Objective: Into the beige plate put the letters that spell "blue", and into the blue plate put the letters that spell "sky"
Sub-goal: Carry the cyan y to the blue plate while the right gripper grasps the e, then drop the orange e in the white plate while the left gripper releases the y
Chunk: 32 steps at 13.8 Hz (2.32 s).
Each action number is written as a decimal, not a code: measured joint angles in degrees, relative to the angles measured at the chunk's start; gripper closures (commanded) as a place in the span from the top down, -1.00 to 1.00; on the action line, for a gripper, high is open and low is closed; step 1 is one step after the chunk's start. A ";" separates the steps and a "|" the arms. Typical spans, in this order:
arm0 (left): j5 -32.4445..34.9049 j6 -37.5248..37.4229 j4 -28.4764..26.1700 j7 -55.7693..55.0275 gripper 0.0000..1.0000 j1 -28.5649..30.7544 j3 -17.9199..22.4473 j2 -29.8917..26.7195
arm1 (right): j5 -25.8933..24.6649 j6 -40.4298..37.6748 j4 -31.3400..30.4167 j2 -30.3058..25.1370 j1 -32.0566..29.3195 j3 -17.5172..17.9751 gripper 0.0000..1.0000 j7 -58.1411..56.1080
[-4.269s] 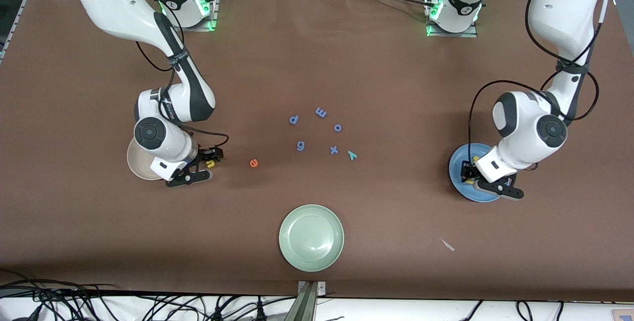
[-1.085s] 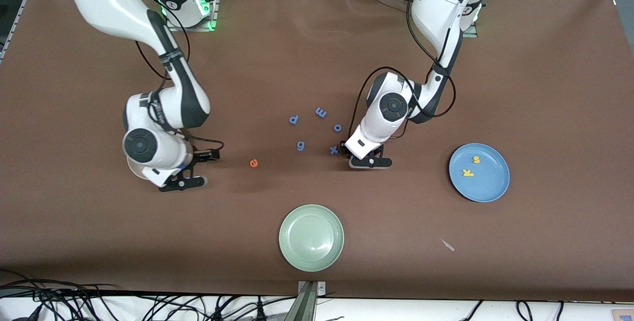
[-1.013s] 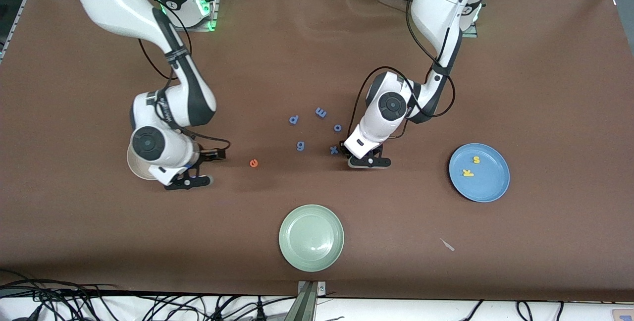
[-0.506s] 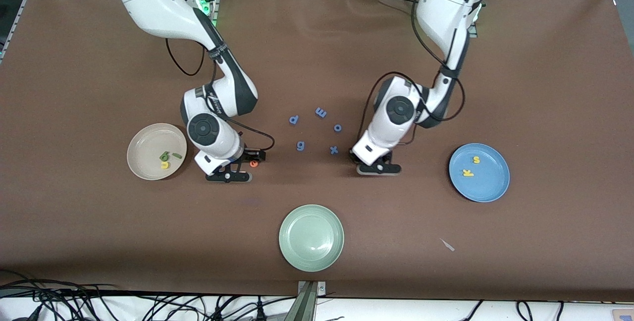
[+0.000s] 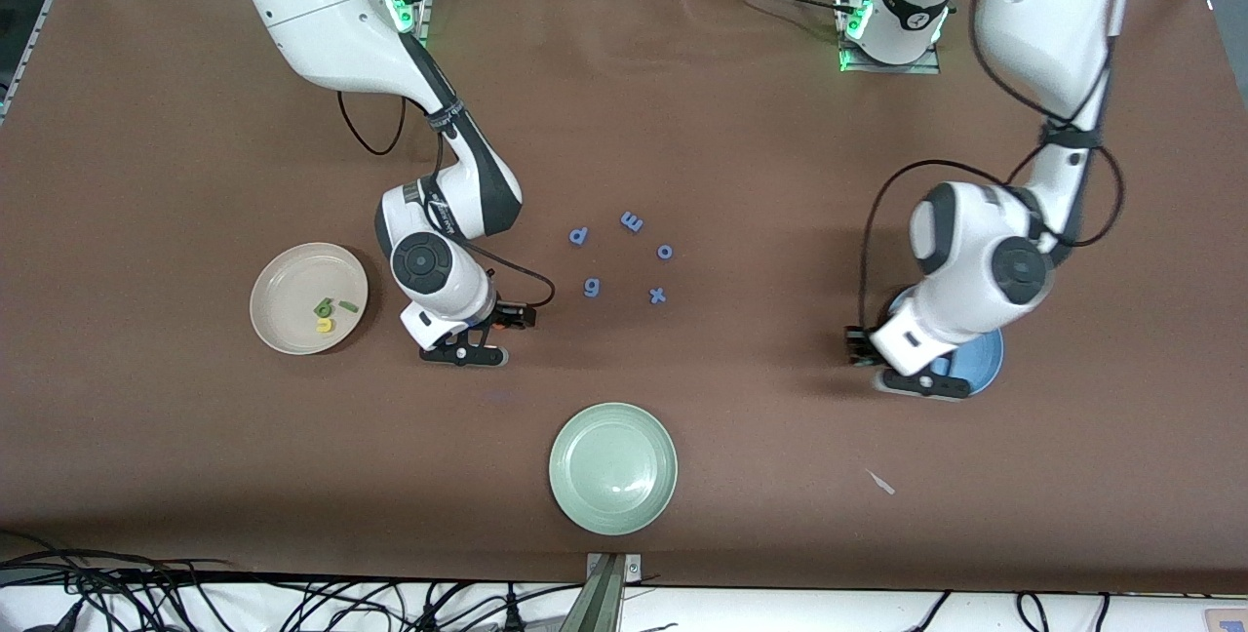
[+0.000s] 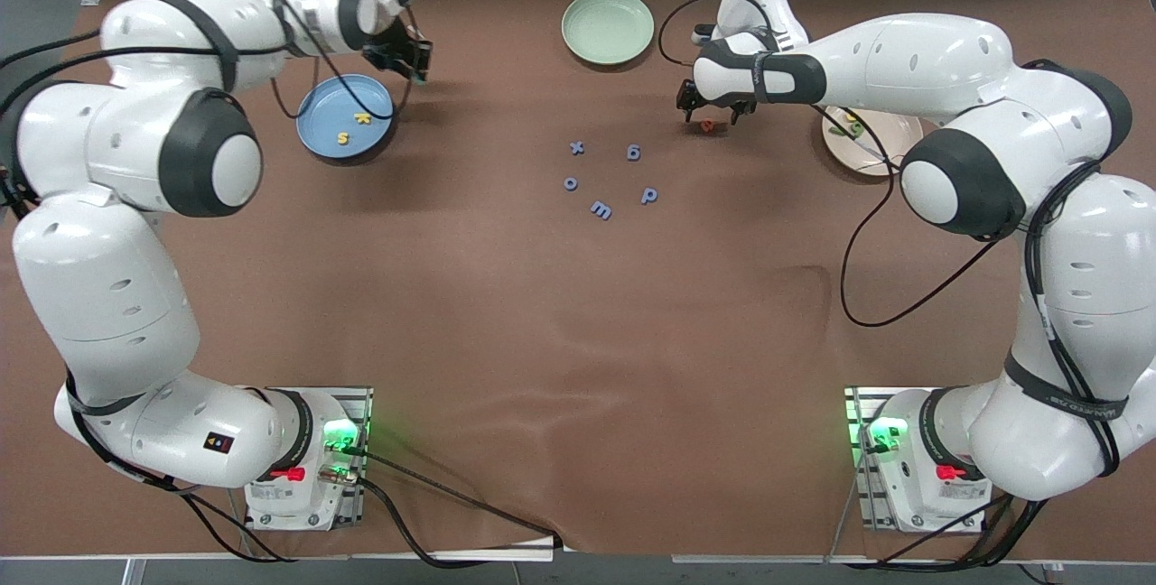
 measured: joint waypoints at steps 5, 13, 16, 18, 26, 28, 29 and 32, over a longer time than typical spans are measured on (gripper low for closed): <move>0.01 -0.69 -4.60 13.01 -0.73 9.32 -0.20 -0.08 | 0.12 0.29 0.05 0.28 0.09 0.00 0.19 0.85; 0.98 -0.31 -7.34 14.90 1.00 10.53 0.67 -0.12 | 0.20 0.11 0.11 0.12 0.16 -0.12 -0.74 1.61; 0.98 -0.07 -10.73 14.90 1.00 10.63 0.42 -3.17 | 0.20 -0.62 0.37 0.06 0.16 -0.24 -0.74 1.54; 0.98 -0.01 -13.54 14.90 1.00 11.20 0.44 -10.23 | 0.20 -3.18 0.95 -0.79 0.00 -0.85 -0.74 -0.05; 12.12 -32.66 -10.56 0.67 1.00 11.53 -4.57 -35.53 | 0.22 -25.02 1.47 -8.31 -1.46 -13.99 -0.71 -26.12; 12.27 -38.74 -5.91 -0.47 1.00 11.54 -4.86 -35.38 | 0.22 -27.00 1.11 -8.33 -2.15 -16.69 -0.70 -30.37; 12.28 -40.72 -4.07 -0.86 1.00 11.62 -4.60 -35.13 | 0.21 -27.22 0.68 -8.19 -2.89 -17.15 -0.58 -31.79; 12.29 -45.66 0.14 -5.75 1.00 11.94 -4.29 -34.26 | 0.17 -27.09 0.06 -6.63 -5.25 -17.30 1.00 -33.24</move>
